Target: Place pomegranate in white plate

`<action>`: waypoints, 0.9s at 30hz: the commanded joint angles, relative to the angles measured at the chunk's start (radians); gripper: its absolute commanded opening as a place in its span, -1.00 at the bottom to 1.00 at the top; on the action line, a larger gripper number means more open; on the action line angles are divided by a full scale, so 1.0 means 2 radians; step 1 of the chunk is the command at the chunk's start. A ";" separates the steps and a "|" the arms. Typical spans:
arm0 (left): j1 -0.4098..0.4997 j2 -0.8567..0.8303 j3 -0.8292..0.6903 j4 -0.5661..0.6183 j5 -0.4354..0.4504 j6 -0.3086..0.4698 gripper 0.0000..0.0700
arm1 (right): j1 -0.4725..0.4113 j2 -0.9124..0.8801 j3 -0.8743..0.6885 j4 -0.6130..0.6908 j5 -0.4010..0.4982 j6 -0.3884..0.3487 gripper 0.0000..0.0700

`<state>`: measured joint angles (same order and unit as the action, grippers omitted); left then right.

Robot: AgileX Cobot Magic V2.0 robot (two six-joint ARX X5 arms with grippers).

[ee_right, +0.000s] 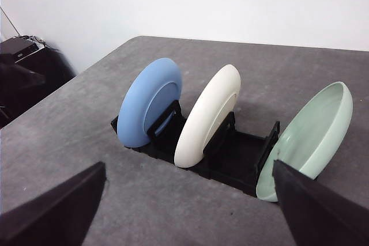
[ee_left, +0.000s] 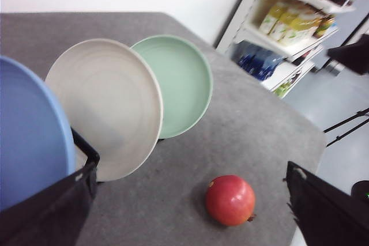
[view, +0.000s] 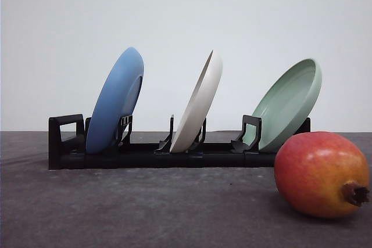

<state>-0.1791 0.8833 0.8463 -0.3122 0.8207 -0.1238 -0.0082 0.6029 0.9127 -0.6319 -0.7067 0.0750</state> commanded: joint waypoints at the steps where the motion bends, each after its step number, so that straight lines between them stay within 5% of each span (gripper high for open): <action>1: -0.015 0.015 0.008 0.009 -0.012 0.003 0.84 | 0.000 0.002 0.008 0.001 0.000 -0.002 0.72; 11: -0.144 0.143 0.089 0.005 -0.149 -0.030 0.82 | 0.000 0.002 0.008 0.001 0.000 0.002 0.72; 20: -0.223 0.319 0.270 -0.094 -0.241 0.014 0.81 | 0.000 0.002 0.008 0.000 0.000 0.002 0.72; 27: -0.256 0.422 0.353 -0.105 -0.286 0.027 0.81 | 0.000 0.002 0.008 -0.003 0.000 0.002 0.72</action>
<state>-0.6780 1.6950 1.5214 -0.5259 0.2582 -0.0897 -0.0082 0.6029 0.9127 -0.6404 -0.7067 0.0753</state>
